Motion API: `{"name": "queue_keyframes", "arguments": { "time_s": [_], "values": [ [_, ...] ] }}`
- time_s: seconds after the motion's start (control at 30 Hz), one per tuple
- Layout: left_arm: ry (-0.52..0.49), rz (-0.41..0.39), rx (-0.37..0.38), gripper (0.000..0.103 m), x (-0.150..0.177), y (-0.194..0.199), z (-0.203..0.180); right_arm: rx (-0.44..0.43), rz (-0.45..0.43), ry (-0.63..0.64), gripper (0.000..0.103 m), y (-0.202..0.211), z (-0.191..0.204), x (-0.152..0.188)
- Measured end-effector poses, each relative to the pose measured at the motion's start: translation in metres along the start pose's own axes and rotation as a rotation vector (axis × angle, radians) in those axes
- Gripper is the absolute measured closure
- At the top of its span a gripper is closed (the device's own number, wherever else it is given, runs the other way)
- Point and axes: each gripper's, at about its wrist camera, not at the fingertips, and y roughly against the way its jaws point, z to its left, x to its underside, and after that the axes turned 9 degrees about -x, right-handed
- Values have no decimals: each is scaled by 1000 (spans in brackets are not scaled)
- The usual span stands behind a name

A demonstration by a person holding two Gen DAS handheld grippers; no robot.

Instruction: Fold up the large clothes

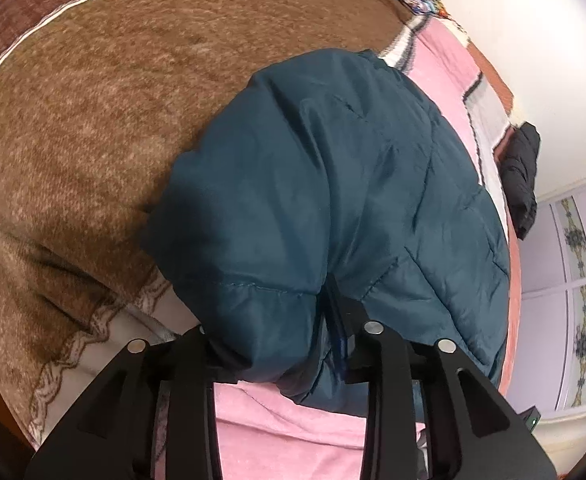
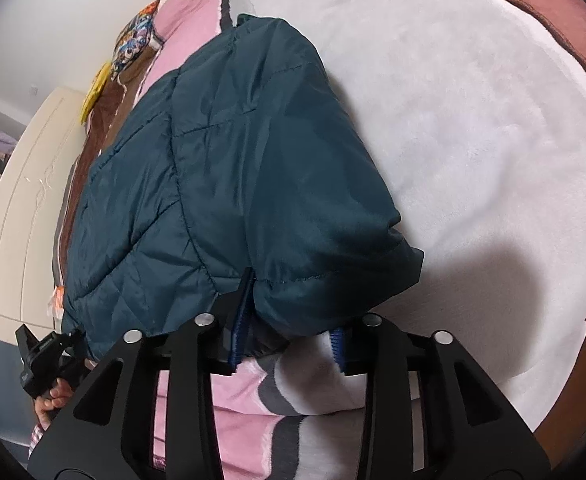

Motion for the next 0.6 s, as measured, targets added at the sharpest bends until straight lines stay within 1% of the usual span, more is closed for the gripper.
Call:
{"name": "queue_keyframes", "arguments": {
  "time_s": [0.03,0.13,0.2,0.3,0.37,0.4,0.47,0.53,0.6],
  "values": [
    [11,0,-2,68,0,0,0,3,10,0,66,-1,0,-2],
    [42,-2,-7,60,-1,1,4,-4,34,5,64,0,0,-4],
    [75,-2,-4,51,-2,1,5,-3,55,7,62,2,2,-5],
    [83,-5,10,47,-4,2,6,2,73,8,58,12,1,-4],
    [77,0,22,46,-5,2,10,34,71,9,52,24,0,0],
    [76,8,33,46,-7,2,11,53,60,10,52,30,0,2],
    [78,22,67,46,-9,2,15,106,5,31,51,50,3,7],
    [80,28,96,46,-11,3,19,161,-62,104,51,69,19,9],
    [80,28,129,46,-11,2,23,152,-80,194,55,76,44,8]
  ]
}}
